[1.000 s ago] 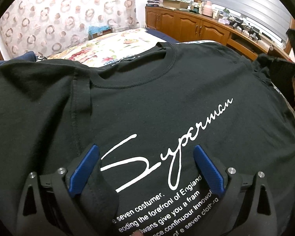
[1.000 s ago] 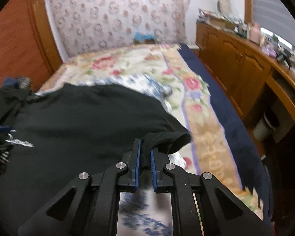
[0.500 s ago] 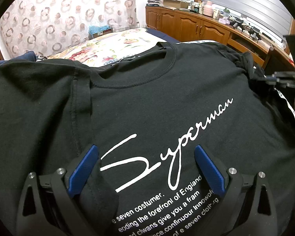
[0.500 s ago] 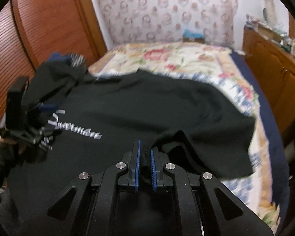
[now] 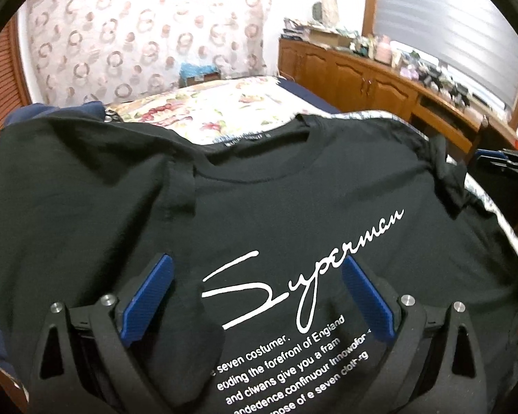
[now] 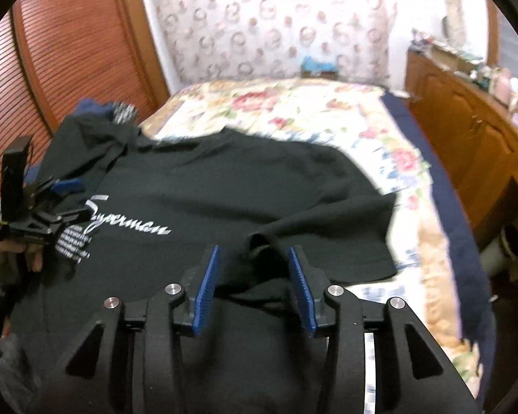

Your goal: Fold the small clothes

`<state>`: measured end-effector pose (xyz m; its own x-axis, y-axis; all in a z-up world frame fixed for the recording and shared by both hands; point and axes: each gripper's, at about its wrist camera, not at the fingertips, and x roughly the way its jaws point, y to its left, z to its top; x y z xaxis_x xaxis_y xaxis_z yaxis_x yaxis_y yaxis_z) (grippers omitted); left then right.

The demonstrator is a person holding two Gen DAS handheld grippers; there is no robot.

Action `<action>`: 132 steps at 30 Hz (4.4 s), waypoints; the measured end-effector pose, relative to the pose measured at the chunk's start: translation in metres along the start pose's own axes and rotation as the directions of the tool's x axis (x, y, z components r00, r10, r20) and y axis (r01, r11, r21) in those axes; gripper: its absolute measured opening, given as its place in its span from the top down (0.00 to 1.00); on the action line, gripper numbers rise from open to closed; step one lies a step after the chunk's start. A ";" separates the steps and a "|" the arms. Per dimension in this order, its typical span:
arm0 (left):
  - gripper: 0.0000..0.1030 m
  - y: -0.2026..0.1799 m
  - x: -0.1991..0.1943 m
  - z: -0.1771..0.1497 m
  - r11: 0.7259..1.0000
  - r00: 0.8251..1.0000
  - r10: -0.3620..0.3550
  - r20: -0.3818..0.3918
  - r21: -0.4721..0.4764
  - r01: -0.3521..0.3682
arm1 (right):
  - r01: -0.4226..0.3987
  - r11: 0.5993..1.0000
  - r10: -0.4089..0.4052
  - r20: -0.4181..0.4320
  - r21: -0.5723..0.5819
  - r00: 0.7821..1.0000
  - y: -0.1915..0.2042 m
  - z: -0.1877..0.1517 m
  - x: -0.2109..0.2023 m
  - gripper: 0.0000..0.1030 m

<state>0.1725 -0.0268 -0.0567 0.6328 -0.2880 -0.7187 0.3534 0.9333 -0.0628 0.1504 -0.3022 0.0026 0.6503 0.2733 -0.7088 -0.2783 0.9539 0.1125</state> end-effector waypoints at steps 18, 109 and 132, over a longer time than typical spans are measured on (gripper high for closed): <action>0.03 0.003 -0.018 -0.003 0.998 0.998 0.042 0.050 -0.046 -0.040 | 0.115 0.992 -0.108 -0.119 0.053 0.987 -0.074 -0.008 0.057 0.84; 0.63 0.151 -0.036 0.064 0.954 0.975 0.212 0.071 -0.233 -0.191 | 0.050 0.998 -0.054 -0.092 -0.048 0.994 -0.051 0.068 0.149 0.54; 0.96 0.119 -0.054 0.057 0.979 0.987 0.096 0.132 -0.190 -0.070 | -0.010 0.996 -0.002 -0.130 -0.090 0.992 -0.046 0.074 0.152 0.76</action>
<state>0.2195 0.0874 0.0135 0.7489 -0.2232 -0.6240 0.1712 0.9748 -0.1431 0.3138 -0.2955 -0.0590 0.5537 0.2533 -0.7932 -0.3470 0.9361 0.0567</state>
